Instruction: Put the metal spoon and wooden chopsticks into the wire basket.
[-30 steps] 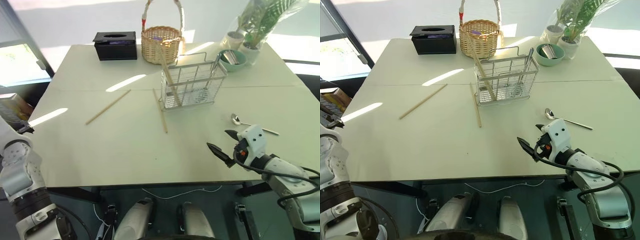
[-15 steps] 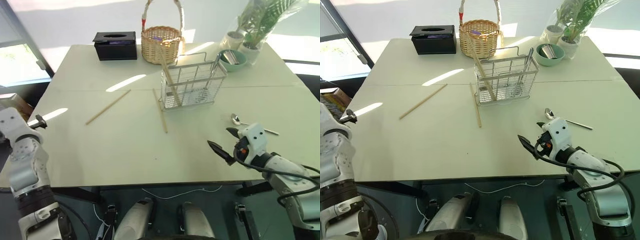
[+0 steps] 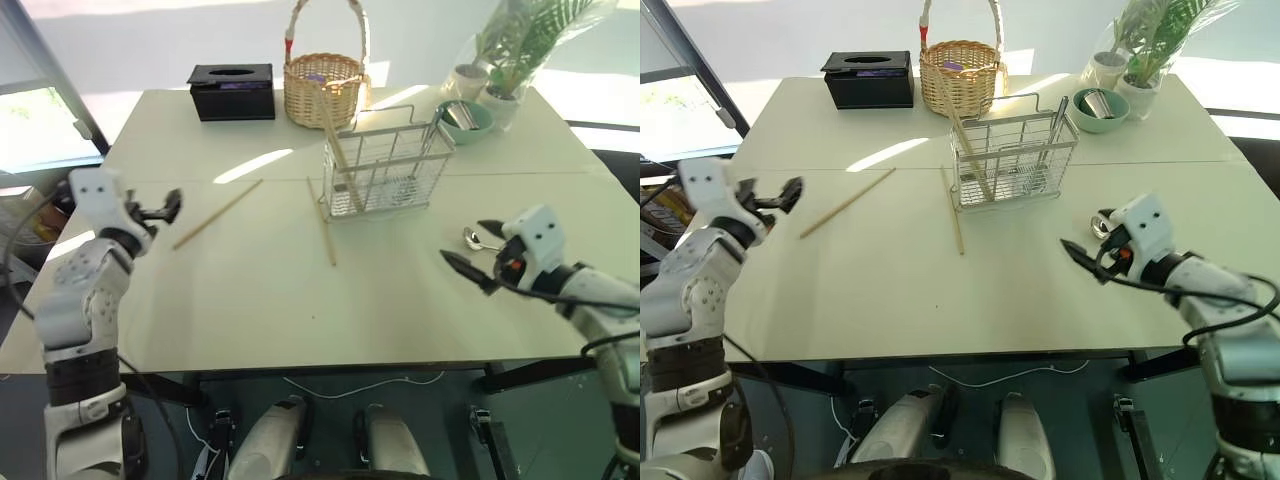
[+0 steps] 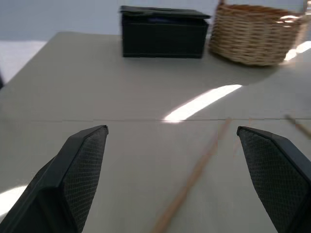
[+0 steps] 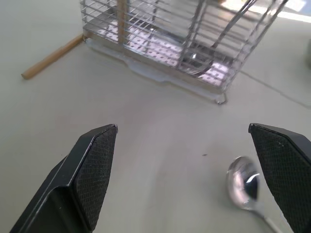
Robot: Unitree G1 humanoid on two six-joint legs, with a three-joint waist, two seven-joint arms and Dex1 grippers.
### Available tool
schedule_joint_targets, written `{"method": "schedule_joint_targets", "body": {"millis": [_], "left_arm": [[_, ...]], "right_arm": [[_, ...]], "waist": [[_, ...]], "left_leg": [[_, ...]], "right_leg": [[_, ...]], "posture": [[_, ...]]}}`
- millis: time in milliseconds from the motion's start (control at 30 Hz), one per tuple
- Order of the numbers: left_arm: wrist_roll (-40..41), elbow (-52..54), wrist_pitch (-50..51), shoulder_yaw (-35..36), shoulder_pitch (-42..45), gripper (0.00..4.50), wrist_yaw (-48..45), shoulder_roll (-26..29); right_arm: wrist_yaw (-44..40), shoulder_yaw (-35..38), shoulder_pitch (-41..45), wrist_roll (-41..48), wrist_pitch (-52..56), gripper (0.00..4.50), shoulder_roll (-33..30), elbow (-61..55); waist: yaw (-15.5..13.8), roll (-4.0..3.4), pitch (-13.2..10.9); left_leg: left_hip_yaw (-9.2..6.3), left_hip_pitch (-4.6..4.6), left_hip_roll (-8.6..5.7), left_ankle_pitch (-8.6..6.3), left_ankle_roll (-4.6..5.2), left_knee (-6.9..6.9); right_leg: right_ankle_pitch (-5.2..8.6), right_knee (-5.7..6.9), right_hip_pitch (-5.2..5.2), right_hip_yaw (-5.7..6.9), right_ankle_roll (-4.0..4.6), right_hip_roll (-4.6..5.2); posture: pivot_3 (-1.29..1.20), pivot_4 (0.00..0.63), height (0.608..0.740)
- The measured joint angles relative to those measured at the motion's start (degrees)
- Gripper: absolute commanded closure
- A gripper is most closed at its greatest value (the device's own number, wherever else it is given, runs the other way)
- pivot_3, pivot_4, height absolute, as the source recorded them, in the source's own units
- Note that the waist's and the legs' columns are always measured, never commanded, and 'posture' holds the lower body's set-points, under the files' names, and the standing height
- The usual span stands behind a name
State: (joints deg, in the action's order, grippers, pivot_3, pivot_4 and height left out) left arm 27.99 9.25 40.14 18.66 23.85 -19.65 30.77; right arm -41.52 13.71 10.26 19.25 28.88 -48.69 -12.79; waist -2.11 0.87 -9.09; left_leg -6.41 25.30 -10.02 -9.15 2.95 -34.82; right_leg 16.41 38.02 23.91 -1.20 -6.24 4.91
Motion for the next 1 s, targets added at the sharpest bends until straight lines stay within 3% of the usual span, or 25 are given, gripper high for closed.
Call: {"method": "schedule_joint_targets", "body": {"millis": [133, 367, 633, 833, 1000], "left_arm": [[5.68, 4.91, 3.16, -5.05, 1.53, 0.02, -11.88, 4.39], [11.41, 5.89, 7.09, -11.04, 5.73, 0.02, -23.85, 7.46], [12.23, 6.57, 7.34, -13.44, 7.54, 0.02, -27.67, 7.96], [12.26, 6.75, 7.99, -13.44, 7.38, 0.02, -28.28, 8.62], [12.26, 7.85, 7.99, -13.43, 7.34, 0.02, -28.72, 9.37]], "right_arm": [[-7.37, -4.26, 8.54, -2.98, -5.80, 0.04, -4.22, 12.85], [-18.75, -15.06, 25.77, -10.68, -15.71, 0.04, -4.06, 41.02], [-20.79, -22.49, 42.85, -22.41, -29.49, 0.04, 0.00, 72.74], [-23.91, -24.70, 44.65, -27.07, -35.76, 0.04, 0.32, 80.73], [-21.67, -25.54, 46.53, -30.34, -38.12, 0.04, 0.18, 83.51]], "waist": [[0.50, -0.08, -0.04], [1.76, -0.24, -0.15], [2.45, -0.35, -0.22], [2.87, -0.42, -0.26], [2.72, -0.42, -0.26]], "left_leg": [[0.01, -0.01, 0.01, -0.02, 0.03, 0.03], [0.00, 0.00, 0.01, -0.03, 0.05, -0.04], [-0.05, 0.00, 0.01, 0.16, -0.27, 0.10], [-0.04, -0.02, 0.00, 0.16, -0.27, 0.04], [-0.06, -0.07, 0.00, 0.15, -0.27, 0.02]], "right_leg": [[0.00, -0.01, -0.24, -0.01, 0.00, 0.00], [0.01, -0.03, -0.27, 0.00, 0.01, 0.00], [0.00, -0.04, -0.22, 0.01, -0.01, -0.01], [0.00, -0.02, -0.25, -0.02, -0.01, -0.04], [0.00, 0.01, -0.29, -0.02, -0.01, -0.05]], "posture": [[0.00, 0.150, 0.734], [0.00, 0.150, 0.734], [0.00, 0.150, 0.734], [0.00, 0.150, 0.734], [0.00, 0.150, 0.734]]}}
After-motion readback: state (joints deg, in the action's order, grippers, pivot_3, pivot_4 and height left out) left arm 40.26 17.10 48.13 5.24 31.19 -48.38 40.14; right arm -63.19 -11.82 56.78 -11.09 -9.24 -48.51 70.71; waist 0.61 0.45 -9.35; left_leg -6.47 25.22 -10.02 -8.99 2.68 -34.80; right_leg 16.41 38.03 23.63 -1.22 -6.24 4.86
